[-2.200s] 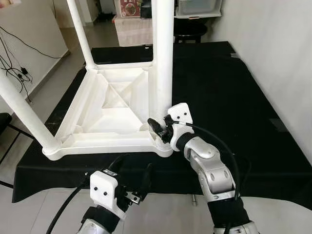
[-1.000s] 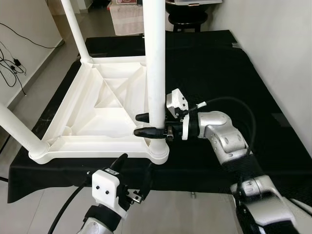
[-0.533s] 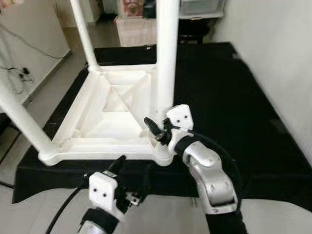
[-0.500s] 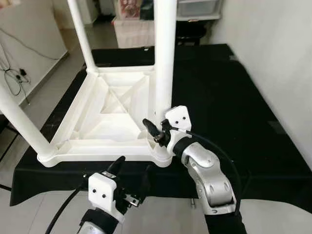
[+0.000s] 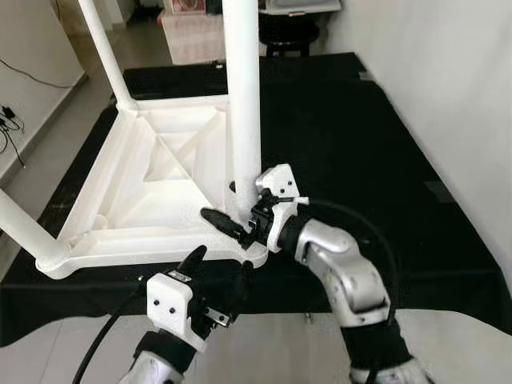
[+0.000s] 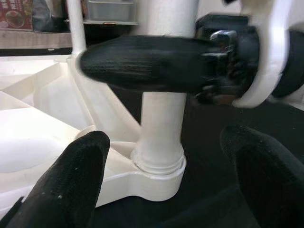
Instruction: Building children table
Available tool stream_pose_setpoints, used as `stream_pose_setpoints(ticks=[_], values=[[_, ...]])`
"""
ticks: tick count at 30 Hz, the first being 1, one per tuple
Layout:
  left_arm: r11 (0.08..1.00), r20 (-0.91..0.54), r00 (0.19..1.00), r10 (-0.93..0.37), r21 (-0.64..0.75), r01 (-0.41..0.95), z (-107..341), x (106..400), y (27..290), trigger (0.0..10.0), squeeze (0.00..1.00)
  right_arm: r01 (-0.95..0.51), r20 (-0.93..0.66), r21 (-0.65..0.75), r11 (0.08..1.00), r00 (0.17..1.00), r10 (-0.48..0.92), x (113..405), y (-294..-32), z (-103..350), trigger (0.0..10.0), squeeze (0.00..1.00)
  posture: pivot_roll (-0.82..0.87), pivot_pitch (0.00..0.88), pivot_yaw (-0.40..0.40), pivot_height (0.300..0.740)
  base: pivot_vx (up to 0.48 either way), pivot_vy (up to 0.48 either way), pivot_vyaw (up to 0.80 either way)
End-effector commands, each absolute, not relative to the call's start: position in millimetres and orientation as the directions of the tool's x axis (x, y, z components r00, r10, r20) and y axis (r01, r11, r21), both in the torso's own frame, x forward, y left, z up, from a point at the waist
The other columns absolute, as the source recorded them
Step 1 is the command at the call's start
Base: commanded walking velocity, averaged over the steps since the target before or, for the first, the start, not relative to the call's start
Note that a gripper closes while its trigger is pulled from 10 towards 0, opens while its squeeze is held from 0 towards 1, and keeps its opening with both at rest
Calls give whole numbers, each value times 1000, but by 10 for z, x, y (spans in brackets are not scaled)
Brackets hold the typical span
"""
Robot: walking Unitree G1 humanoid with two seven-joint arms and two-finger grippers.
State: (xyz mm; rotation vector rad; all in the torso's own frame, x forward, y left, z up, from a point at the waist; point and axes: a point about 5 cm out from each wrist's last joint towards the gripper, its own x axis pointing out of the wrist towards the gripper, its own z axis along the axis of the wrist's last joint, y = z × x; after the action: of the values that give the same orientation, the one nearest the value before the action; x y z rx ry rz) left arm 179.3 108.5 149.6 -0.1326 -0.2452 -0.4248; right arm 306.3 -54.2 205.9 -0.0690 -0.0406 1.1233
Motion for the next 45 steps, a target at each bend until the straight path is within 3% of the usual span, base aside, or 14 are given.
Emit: stream_pose_setpoints(ticks=[1, 5, 11, 12, 14, 15, 23, 27, 30, 32, 33, 34, 35, 45], values=[[905, 237, 890, -389, -86, 418, 1435, 1792, 1087, 10000, 0, -954, -24, -101, 281, 285, 958, 3005, -459, 2043, 10000, 0, -37, 131, 17, 740, 0, 0, 0], [906, 238, 891, -386, -85, 415, 1432, 1785, 1090, 10000, 0, -981, -44, -119, 153, 159, 986, 3084, -544, 2106, 10000, 0, -34, 131, 15, 740, 0, 0, 0], [904, 233, 891, -390, -86, 418, 1428, 1769, 1089, 10000, 0, -991, -58, -115, 73, 80, 995, 3240, -626, 2189, 10000, 0, -24, 133, 19, 740, 0, 0, 0], [904, 231, 891, -391, -87, 419, 1427, 1765, 1089, 10000, 0, -993, -64, -106, 56, 63, 996, 3269, -643, 2198, 4471, 0, -22, 134, 19, 740, 0, 0, 0], [904, 231, 891, -392, -87, 420, 1427, 1762, 1090, 10000, 0, -994, -68, -101, 40, 47, 997, 3284, -654, 2199, 4471, 0, -22, 134, 18, 740, 0, 0, 0], [903, 230, 891, -392, -86, 420, 1427, 1760, 1088, 10000, 0, -995, -73, -99, 26, 34, 997, 3292, -665, 2198, 0, 0, -21, 134, 18, 740, 0, 0, 0], [904, 230, 891, -390, -86, 418, 1428, 1748, 1078, 10000, 0, -995, -83, -92, 25, 33, 996, 3323, -719, 2153, 0, 0, -22, 132, 16, 740, 0, 0, 0], [904, 230, 891, -391, -87, 419, 1426, 1745, 1077, 10000, 0, -987, -64, -95, 126, 132, 989, 3336, -786, 2115, 0, 0, -25, 132, 18, 740, 0, 0, 0], [903, 231, 890, -392, -88, 421, 1434, 1742, 1086, 10000, 0, -915, -47, -80, 396, 400, 915, 3335, -848, 2018, 0, 0, -33, 141, 15, 740, 0, 0, 0], [903, 231, 890, -392, -89, 421, 1436, 1741, 1088, 10000, 0, -894, -46, -71, 442, 446, 894, 3336, -856, 1999, 0, 0, -33, 141, 15, 740, 0, 0, 0], [903, 232, 890, -392, -88, 420, 1438, 1740, 1095, 10000, 0, -740, -67, -84, 668, 673, 737, 3332, -855, 1863, 0, 0, -38, 147, 25, 740, 0, 0, 0], [903, 232, 890, -391, -88, 420, 1439, 1739, 1099, 10000, 0, -592, -77, -106, 799, 806, 587, 3312, -883, 1781, 0, 0, -38, 147, 25, 740, 0, 0, 0], [903, 231, 890, -393, -87, 421, 1441, 1741, 1105, 10000, 0, -519, -86, -116, 847, 855, 512, 3179, -832, 1691, 0, 0, -41, 149, 36, 740, 0, 0, 0], [894, 229, 883, -411, -89, 439, 1425, 1775, 1100, 10000, 0, -567, -124, -105, 817, 823, 555, 3104, -661, 1616, 0, 0, -47, 132, 33, 740, 0, 0, 0]])
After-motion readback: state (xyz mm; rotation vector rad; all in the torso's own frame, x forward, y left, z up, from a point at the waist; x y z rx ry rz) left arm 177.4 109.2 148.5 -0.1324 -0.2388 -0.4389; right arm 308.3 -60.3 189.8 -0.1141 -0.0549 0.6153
